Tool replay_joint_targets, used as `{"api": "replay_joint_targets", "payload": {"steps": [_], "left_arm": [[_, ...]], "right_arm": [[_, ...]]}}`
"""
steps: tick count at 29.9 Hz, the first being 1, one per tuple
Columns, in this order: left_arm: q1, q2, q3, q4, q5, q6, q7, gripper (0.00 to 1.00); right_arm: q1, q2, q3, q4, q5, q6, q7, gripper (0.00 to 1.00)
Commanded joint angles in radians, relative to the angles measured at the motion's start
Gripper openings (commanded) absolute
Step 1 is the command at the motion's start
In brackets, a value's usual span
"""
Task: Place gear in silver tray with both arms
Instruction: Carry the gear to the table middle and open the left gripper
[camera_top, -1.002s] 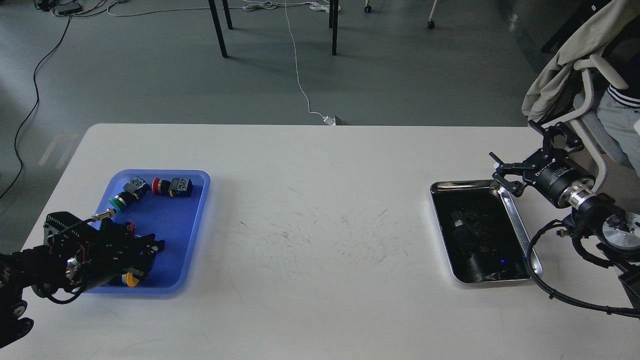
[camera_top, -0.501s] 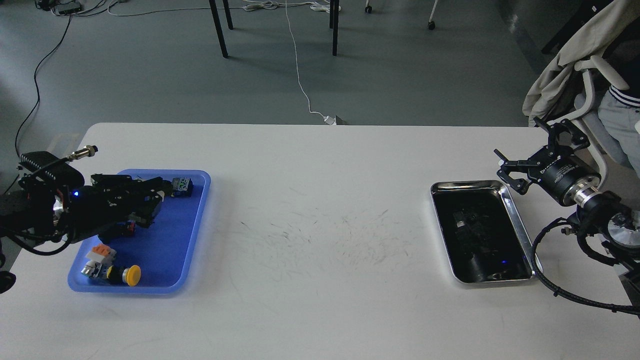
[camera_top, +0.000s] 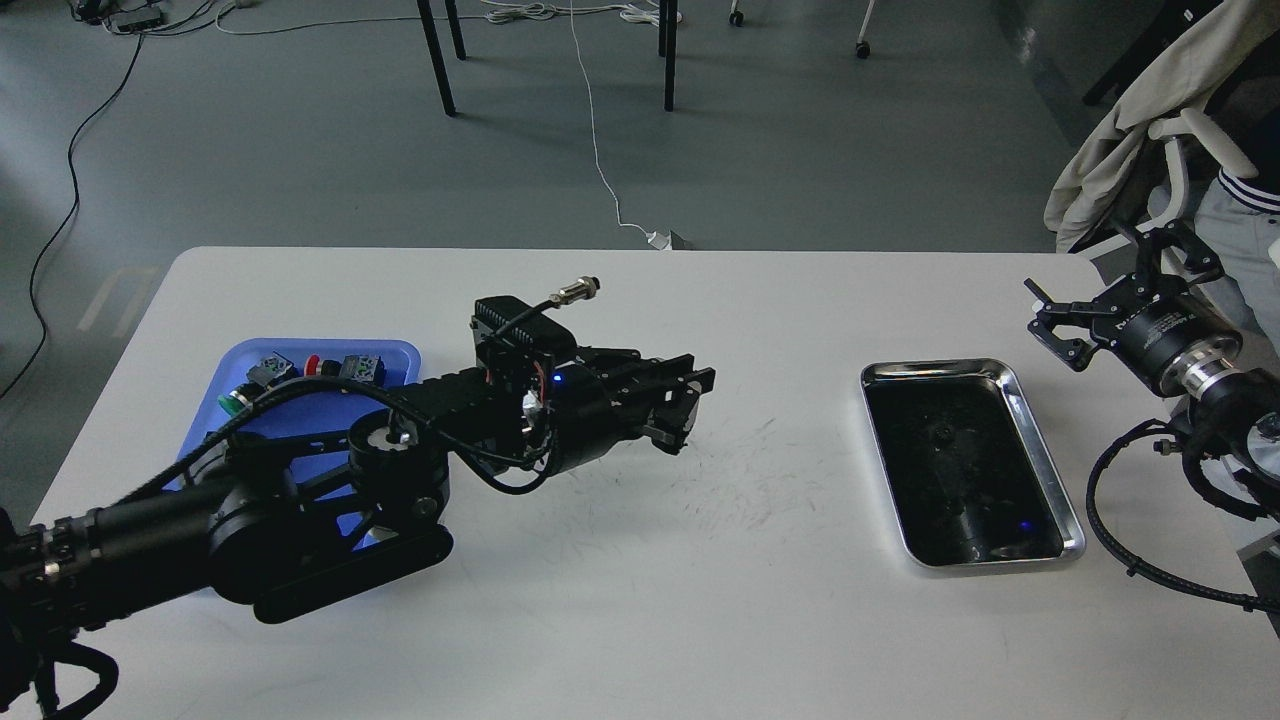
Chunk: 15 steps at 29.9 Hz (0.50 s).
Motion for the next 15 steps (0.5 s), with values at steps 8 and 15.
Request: {"api": "replay_joint_targets", "payload": {"steps": [8,15], "left_arm": [[0.090,-0.280,0.003,0.216,0.070,0.003,-0.033,0.07],[0.096,-0.280,0.029,0.346,0.065,0.008,-0.059,0.08]], "right_arm": [[-0.005,-0.005,-0.002,-0.002,0.000,0.000,0.000,0.98],[-0.003,-0.005,-0.002,-0.002,0.000,0.000,0.000,0.98]]}}
